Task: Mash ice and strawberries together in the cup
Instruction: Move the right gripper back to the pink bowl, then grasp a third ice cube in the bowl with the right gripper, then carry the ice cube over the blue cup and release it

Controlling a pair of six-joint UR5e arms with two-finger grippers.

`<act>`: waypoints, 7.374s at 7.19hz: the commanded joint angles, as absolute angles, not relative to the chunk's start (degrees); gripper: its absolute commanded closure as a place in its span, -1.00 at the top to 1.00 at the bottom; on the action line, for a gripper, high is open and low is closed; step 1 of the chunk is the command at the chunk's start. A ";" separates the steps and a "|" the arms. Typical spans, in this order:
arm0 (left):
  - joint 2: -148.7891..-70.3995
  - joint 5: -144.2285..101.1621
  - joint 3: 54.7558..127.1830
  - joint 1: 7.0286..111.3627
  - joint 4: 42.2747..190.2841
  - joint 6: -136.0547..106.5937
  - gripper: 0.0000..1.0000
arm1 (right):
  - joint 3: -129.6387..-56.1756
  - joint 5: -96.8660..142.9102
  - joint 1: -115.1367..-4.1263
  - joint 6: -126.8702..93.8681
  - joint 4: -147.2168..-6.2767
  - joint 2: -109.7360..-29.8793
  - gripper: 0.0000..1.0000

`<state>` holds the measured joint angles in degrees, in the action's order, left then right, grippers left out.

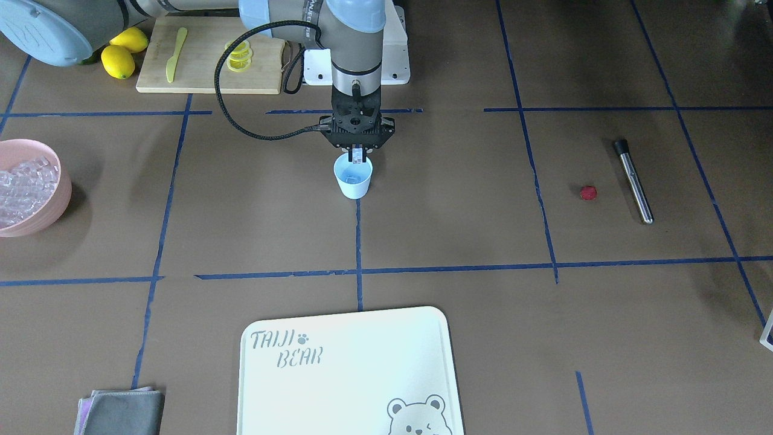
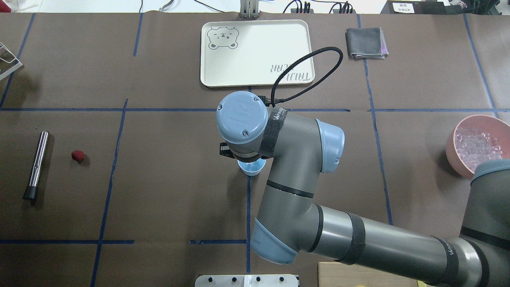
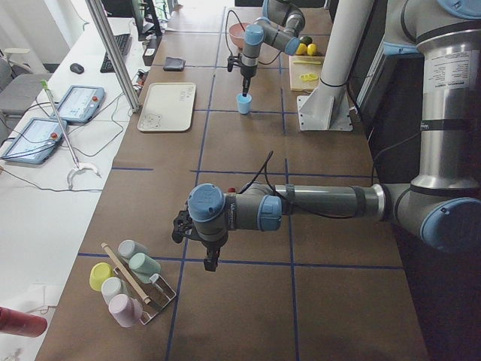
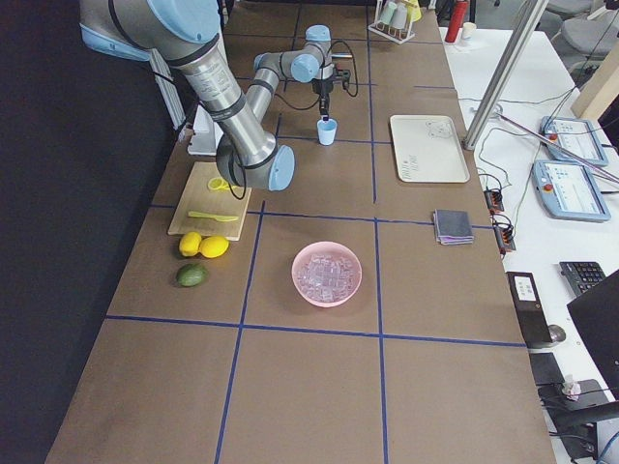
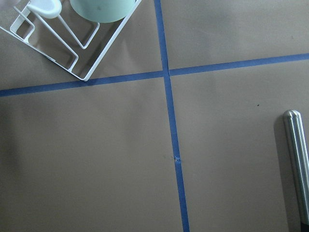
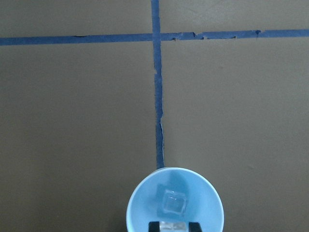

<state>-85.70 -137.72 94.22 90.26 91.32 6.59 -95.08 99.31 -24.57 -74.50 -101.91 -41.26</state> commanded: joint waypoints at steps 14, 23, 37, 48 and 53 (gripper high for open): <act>-85.69 -137.72 94.31 90.26 91.32 6.59 1.00 | -110.26 126.65 -63.98 -17.93 -74.33 -100.27 0.97; -85.69 -137.72 94.39 90.26 91.58 6.59 1.00 | -103.18 126.04 -63.72 -26.81 -71.19 -101.51 0.68; -85.78 -137.81 95.01 90.26 91.67 6.59 1.00 | -117.34 123.51 -55.34 -43.76 -80.40 -87.25 -1.00; -85.69 -137.72 95.19 90.26 91.23 6.59 1.00 | -92.11 102.39 -24.70 -73.83 -96.85 -41.57 -1.00; -85.69 -137.72 94.92 90.18 91.23 6.59 1.00 | -94.82 102.48 -24.96 -73.92 -97.91 -42.97 0.98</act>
